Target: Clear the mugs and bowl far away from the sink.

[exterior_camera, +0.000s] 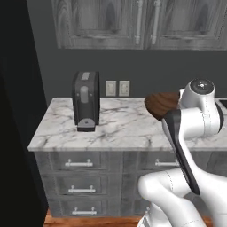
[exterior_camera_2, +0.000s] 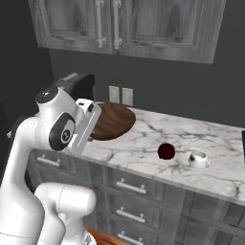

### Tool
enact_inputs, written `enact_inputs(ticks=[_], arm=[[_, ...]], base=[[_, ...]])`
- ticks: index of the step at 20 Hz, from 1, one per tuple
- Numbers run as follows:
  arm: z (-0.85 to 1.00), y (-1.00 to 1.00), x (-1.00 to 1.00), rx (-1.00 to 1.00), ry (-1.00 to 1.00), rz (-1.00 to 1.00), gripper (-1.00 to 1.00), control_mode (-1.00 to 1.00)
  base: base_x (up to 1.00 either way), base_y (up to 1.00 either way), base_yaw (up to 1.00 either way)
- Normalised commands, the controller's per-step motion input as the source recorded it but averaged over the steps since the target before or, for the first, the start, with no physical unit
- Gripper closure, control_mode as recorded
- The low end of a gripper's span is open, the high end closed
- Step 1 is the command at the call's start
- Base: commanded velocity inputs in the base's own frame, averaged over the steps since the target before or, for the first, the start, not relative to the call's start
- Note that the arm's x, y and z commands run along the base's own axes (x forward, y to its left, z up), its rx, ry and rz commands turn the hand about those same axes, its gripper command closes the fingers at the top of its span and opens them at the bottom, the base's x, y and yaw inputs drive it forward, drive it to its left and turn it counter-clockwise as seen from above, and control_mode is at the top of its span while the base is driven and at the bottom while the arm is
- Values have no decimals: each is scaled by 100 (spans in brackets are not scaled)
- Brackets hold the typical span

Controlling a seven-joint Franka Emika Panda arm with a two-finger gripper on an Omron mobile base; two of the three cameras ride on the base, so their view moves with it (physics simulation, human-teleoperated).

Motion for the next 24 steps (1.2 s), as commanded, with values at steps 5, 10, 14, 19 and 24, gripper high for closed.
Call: enact_inputs(ticks=[5,10,14,19,24], arm=[[-17,0,31,6,0,-8,100,-100],[-73,23,58,14,6,-4,100,-100],[-74,5,76,10,9,0,100,-100],[-61,0,82,2,4,0,100,-100],[-43,-11,73,1,0,0,100,-100]], base=[[23,0,-5],[0,0,0],[0,0,0],[0,0,0],[0,0,0]])
